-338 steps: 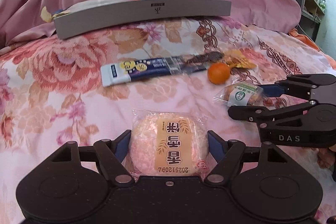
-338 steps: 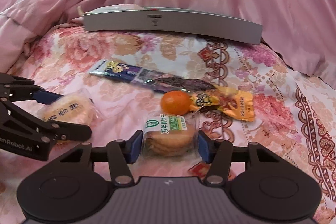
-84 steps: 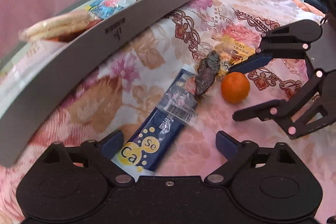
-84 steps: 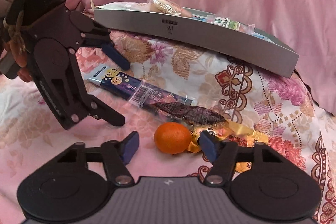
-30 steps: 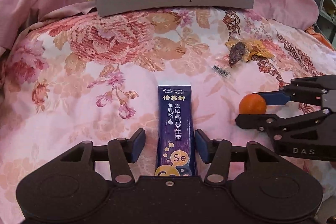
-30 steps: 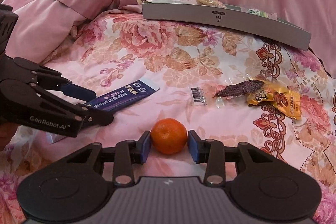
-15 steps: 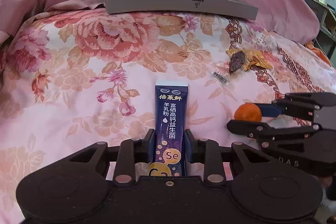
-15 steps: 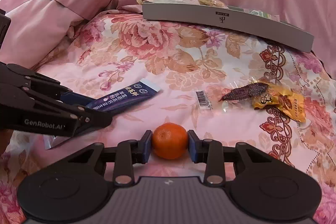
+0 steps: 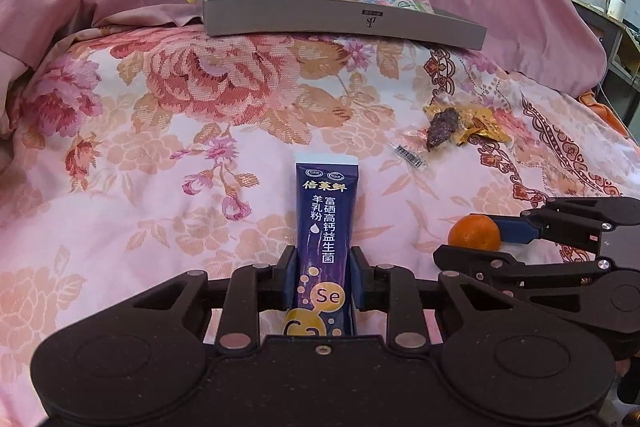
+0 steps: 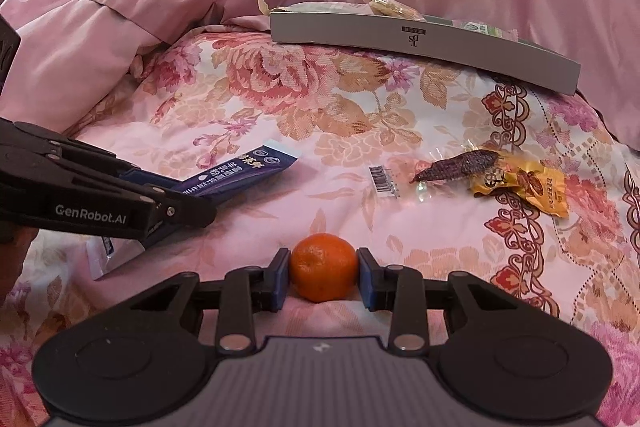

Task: Organize snacks
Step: 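Carry the milk-powder stick and orange with both grippers over the grey tray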

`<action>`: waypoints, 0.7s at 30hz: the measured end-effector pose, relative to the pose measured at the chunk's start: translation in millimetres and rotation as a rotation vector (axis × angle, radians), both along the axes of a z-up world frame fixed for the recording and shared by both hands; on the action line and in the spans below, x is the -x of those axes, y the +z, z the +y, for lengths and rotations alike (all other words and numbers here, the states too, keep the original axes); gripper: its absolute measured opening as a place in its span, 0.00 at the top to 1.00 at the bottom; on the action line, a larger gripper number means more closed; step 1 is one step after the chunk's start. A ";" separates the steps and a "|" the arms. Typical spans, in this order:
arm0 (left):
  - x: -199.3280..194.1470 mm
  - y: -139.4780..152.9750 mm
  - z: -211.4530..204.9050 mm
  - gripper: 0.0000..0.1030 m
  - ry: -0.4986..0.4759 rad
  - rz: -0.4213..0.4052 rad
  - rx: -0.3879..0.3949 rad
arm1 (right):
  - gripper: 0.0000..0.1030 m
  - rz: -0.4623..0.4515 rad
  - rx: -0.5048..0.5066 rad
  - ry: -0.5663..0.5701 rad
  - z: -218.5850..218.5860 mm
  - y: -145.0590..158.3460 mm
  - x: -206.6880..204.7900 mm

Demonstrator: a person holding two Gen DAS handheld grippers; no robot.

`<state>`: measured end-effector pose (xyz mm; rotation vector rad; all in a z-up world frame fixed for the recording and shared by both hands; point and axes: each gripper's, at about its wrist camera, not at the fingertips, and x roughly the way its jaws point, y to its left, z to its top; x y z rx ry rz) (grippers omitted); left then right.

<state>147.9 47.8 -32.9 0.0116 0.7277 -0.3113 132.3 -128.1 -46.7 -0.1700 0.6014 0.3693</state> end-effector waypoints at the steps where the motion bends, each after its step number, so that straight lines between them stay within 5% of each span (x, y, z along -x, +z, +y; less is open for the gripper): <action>1: 0.7 0.3 -0.4 0.73 0.001 -0.001 0.001 | 0.63 -0.002 -0.001 0.000 0.0 0.0 1.6; 21: 20.8 6.4 -5.3 0.73 0.027 -0.063 0.061 | 0.63 -0.040 -0.014 -0.014 -4.4 5.1 17.9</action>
